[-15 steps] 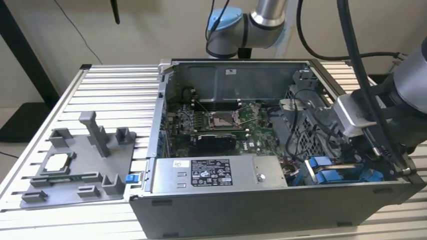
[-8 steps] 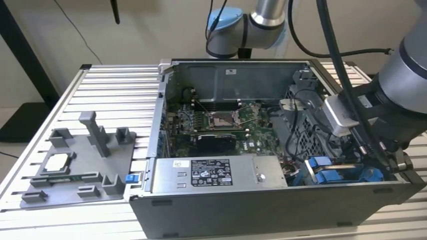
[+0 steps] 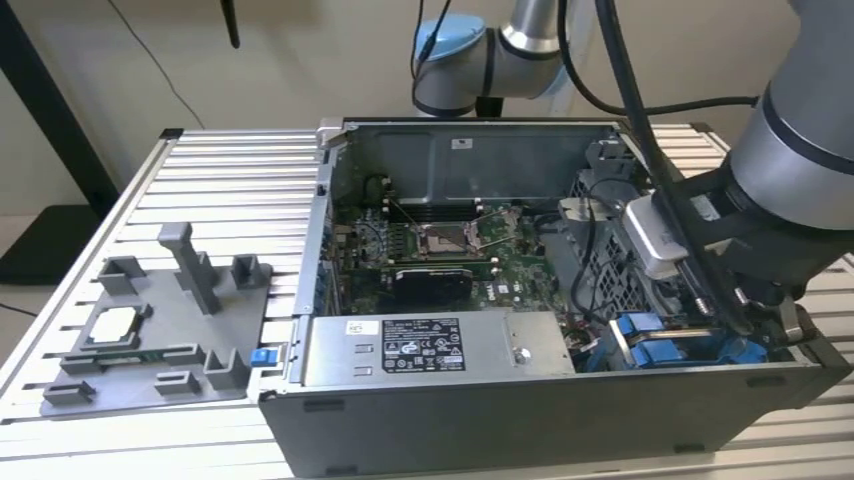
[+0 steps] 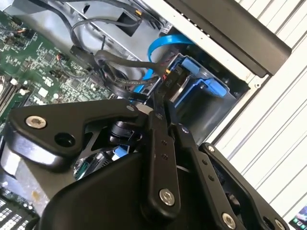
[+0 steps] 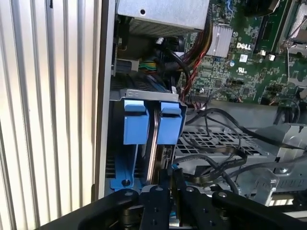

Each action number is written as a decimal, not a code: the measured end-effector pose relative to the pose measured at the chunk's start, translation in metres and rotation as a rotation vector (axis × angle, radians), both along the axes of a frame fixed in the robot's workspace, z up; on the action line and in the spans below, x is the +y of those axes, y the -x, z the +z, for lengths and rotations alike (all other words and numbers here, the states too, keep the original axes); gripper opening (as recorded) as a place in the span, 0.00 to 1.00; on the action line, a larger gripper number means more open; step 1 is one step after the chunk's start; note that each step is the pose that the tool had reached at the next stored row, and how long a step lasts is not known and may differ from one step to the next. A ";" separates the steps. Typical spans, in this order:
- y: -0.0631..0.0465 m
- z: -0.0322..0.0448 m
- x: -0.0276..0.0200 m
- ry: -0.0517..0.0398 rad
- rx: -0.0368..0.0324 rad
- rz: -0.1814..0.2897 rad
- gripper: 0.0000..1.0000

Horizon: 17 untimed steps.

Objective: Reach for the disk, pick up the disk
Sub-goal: 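Pick up the disk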

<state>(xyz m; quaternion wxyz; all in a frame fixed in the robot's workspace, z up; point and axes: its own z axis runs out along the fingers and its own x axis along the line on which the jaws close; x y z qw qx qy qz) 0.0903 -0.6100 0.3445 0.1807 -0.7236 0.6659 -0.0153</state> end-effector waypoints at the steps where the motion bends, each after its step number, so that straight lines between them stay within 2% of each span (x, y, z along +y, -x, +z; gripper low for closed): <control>1: 0.002 0.0000 0.0000 0.0019 -0.0071 0.000 0.00; 2: 0.003 -0.0001 0.0000 0.0042 -0.0209 0.000 0.00; 4: 0.006 -0.0005 0.0000 0.0075 -0.0536 0.000 0.00; 5: 0.008 -0.0006 -0.0001 0.0078 -0.0627 0.000 0.00; 13: 0.008 -0.0027 0.0000 0.0079 -0.0650 0.000 0.00; 17: 0.010 -0.0047 0.0000 0.0088 -0.0693 0.000 0.00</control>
